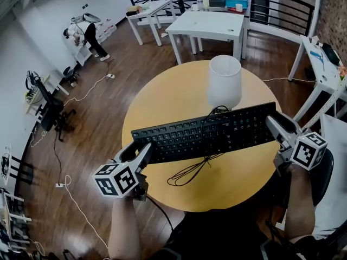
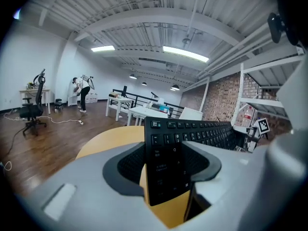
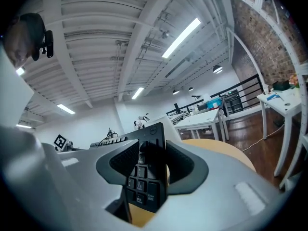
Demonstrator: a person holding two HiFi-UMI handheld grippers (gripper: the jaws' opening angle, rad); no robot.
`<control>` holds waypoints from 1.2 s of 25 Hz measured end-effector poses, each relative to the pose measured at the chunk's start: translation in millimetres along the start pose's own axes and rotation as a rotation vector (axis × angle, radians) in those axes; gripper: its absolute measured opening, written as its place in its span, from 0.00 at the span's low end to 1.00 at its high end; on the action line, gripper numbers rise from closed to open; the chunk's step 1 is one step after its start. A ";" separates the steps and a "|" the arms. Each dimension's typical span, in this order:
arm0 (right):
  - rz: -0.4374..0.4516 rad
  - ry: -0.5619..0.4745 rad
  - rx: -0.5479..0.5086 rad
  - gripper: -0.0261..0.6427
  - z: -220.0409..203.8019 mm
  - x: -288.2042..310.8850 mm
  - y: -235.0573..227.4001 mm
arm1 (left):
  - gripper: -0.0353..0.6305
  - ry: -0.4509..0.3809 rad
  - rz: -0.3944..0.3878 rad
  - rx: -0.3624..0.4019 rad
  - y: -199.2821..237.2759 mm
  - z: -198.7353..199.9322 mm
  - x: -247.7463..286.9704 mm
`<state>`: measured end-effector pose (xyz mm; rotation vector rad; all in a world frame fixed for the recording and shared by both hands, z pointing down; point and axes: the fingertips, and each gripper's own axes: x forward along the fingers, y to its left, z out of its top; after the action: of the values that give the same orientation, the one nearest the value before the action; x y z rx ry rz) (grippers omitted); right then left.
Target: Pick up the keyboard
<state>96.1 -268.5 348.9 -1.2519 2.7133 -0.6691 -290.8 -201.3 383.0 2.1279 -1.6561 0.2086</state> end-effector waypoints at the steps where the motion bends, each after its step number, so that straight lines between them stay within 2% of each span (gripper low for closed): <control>1: 0.000 -0.006 0.000 0.29 0.3 -0.3 0.3 | 0.53 -0.004 0.001 0.001 -0.2 0.4 -0.7; 11: 0.008 -0.014 -0.039 0.28 2.0 -0.4 1.6 | 0.53 -0.035 0.016 0.019 -3.6 4.3 -8.1; 30: -0.006 -0.007 -0.042 0.27 3.0 -4.0 3.4 | 0.53 -0.052 0.027 0.046 -8.7 14.4 -16.5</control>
<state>97.1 -264.7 344.3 -1.2689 2.7332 -0.6093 -289.1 -191.1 361.8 2.1629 -1.7259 0.2032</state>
